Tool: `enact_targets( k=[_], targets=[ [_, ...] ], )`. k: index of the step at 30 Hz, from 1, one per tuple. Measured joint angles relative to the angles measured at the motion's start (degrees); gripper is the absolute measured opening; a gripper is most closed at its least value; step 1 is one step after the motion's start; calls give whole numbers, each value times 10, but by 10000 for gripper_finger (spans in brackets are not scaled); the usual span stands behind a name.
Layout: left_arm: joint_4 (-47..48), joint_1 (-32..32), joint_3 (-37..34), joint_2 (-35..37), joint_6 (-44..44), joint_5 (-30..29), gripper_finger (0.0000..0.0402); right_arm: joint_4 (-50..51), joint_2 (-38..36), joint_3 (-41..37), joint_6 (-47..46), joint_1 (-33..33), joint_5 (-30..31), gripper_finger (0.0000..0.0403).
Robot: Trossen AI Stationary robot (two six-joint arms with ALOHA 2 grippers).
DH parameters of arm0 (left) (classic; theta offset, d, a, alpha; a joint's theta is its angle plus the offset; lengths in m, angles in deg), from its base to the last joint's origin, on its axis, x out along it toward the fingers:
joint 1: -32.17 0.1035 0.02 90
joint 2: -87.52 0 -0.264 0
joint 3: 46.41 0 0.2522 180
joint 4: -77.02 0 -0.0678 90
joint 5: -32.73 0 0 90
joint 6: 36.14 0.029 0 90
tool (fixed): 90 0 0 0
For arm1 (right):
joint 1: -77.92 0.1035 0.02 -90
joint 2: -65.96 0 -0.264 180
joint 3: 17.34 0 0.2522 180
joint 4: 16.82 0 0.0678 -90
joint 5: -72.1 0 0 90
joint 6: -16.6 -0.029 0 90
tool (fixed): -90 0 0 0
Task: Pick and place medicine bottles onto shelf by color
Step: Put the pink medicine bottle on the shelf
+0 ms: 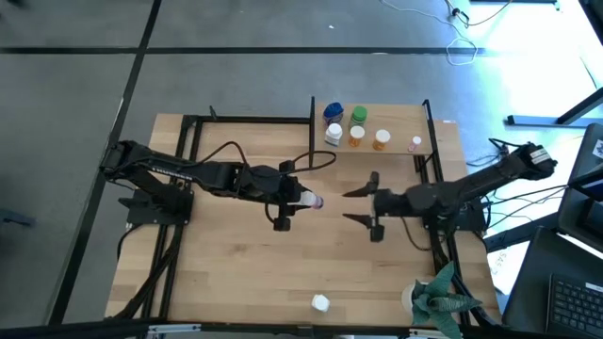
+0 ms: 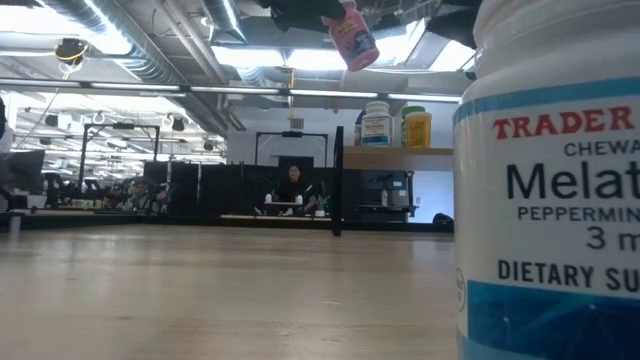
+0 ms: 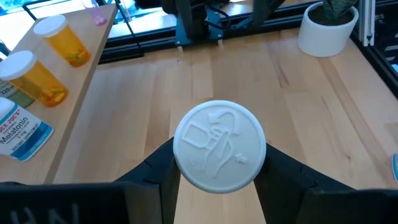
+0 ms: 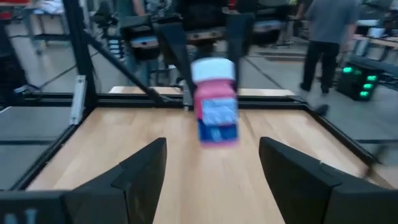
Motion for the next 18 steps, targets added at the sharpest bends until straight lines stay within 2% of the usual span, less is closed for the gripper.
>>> enact_targets(
  k=[4,9,13,18],
  targets=[
    [1,0,0,0,0,0,154,30,66,65,12,-23,-56,258],
    [3,0,0,0,0,0,154,138,141,158,10,-40,-52,258],
    [7,0,0,0,7,0,154,167,190,218,10,-48,-48,258],
    [11,-4,0,-1,9,0,154,202,232,267,10,-50,-15,258]
  ],
)
